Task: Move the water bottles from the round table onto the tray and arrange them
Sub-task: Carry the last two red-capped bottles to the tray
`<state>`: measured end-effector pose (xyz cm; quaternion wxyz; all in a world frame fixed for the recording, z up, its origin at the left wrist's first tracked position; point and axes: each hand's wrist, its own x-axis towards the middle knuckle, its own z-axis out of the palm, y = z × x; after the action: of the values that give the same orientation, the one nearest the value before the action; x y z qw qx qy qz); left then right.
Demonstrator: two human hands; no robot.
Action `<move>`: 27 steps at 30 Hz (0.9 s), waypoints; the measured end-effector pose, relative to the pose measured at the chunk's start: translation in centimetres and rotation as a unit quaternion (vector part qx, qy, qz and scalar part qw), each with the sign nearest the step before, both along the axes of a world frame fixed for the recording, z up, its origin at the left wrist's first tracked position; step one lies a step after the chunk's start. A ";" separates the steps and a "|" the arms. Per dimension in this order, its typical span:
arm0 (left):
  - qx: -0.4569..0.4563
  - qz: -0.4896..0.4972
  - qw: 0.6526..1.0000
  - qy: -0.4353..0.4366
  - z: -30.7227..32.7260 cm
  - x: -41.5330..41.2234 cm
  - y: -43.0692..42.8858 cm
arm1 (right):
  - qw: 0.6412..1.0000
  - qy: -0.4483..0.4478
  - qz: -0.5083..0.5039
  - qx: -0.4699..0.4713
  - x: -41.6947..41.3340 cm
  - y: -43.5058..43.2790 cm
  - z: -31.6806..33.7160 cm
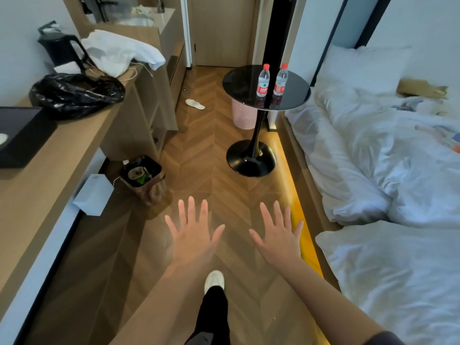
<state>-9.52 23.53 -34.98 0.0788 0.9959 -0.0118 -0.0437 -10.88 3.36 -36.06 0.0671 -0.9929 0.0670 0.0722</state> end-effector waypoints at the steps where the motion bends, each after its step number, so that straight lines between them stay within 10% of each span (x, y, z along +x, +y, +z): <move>1: -0.004 -0.002 1.000 0.003 -0.1 1.7 -0.4 | 1.000 -0.001 -0.002 0.001 1.5 -0.3 -0.1; 27: -0.001 -0.073 0.997 0.002 0.9 40.9 -11.8 | 0.996 -0.041 -0.079 0.005 38.6 -11.4 -0.8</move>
<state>31.38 11.74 -34.11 0.0765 0.9922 -0.0845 -0.0512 27.71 -8.01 -36.89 0.0803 -0.9862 0.1422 0.0266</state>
